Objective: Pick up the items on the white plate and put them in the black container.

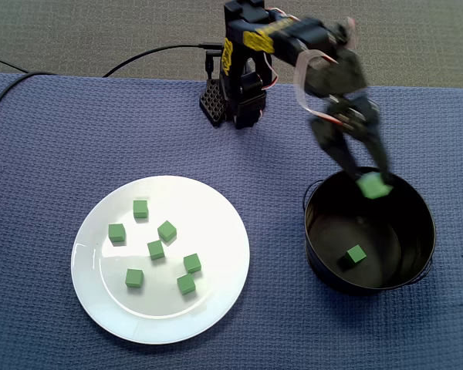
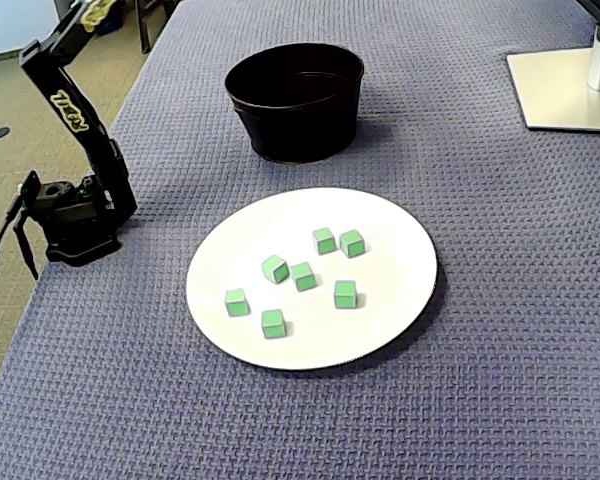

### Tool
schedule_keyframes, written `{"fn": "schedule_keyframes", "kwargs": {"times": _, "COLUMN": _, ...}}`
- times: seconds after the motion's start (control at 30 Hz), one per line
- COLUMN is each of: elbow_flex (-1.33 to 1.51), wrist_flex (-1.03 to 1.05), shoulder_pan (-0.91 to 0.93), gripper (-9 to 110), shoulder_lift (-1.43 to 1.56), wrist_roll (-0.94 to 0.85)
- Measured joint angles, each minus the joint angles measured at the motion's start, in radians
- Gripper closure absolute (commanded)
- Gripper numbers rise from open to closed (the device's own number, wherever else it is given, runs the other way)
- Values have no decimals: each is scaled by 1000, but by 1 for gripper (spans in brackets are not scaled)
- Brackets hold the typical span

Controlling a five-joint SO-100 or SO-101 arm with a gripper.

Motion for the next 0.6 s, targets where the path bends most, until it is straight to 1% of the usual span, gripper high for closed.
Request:
{"fn": "schedule_keyframes", "kwargs": {"times": 0.1, "elbow_flex": 35, "wrist_flex": -46, "shoulder_pan": -72, "gripper": 102, "shoulder_lift": -123, "wrist_roll": -23}}
{"fn": "schedule_keyframes", "kwargs": {"times": 0.23, "elbow_flex": 23, "wrist_flex": -72, "shoulder_pan": -86, "gripper": 102, "shoulder_lift": -348, "wrist_roll": -23}}
{"fn": "schedule_keyframes", "kwargs": {"times": 0.37, "elbow_flex": -49, "wrist_flex": -41, "shoulder_pan": -94, "gripper": 102, "shoulder_lift": -569, "wrist_roll": -23}}
{"fn": "schedule_keyframes", "kwargs": {"times": 0.47, "elbow_flex": -71, "wrist_flex": -34, "shoulder_pan": -92, "gripper": 102, "shoulder_lift": -660, "wrist_roll": -23}}
{"fn": "schedule_keyframes", "kwargs": {"times": 0.6, "elbow_flex": -71, "wrist_flex": -35, "shoulder_pan": -98, "gripper": 101, "shoulder_lift": -687, "wrist_roll": -23}}
